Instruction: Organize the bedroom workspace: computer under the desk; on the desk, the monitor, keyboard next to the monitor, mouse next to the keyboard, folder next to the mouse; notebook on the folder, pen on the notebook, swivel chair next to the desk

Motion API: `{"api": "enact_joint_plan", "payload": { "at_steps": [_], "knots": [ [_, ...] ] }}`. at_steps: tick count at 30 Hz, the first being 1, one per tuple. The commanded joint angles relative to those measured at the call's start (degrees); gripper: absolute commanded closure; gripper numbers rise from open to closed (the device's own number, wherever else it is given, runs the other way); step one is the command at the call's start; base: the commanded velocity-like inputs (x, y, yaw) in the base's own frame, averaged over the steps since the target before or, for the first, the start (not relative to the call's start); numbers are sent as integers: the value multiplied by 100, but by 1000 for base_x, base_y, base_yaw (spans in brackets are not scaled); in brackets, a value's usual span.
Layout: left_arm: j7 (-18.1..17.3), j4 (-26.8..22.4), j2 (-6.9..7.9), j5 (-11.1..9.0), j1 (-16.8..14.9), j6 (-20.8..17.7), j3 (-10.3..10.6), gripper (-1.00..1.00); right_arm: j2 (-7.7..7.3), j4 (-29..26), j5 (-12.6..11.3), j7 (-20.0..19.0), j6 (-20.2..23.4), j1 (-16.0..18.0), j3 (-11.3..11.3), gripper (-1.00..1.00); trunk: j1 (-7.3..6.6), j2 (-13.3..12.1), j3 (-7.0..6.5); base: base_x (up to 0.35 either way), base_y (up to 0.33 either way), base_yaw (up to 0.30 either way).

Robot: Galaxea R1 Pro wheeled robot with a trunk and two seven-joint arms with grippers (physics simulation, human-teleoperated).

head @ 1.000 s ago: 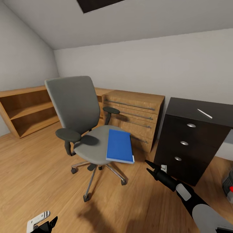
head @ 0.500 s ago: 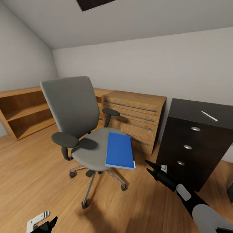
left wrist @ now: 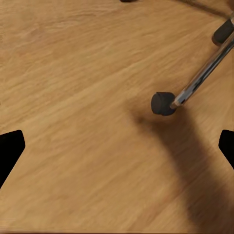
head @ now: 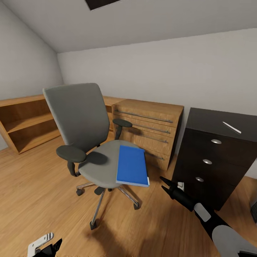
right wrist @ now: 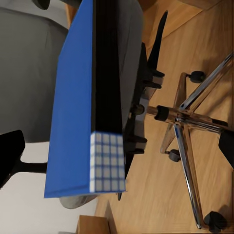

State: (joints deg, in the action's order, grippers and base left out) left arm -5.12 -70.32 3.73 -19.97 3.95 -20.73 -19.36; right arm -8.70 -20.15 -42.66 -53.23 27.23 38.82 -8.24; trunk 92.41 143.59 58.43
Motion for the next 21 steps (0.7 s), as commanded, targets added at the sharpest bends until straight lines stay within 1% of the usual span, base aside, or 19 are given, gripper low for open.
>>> {"api": "enact_joint_plan", "payload": {
  "at_steps": [1, 13, 21],
  "knots": [
    [-16, -8, -2, -43, 0, -37, -15, -100, 0, 2, -30, -6, 46, 3, -11, -100, 2, 4, 27, 0, 0, 0],
    [-19, -8, -2, -67, 0, -37, -61, -100, 8, 4, -23, -9, 46, 1, -11, -100, 32, 20, 293, 0, 0, 0],
    [-15, -8, 3, -62, 0, -37, -74, -100, 9, 3, -23, -11, 46, 3, -11, -100, 32, 20, 293, 0, 0, 0]
  ]
}}
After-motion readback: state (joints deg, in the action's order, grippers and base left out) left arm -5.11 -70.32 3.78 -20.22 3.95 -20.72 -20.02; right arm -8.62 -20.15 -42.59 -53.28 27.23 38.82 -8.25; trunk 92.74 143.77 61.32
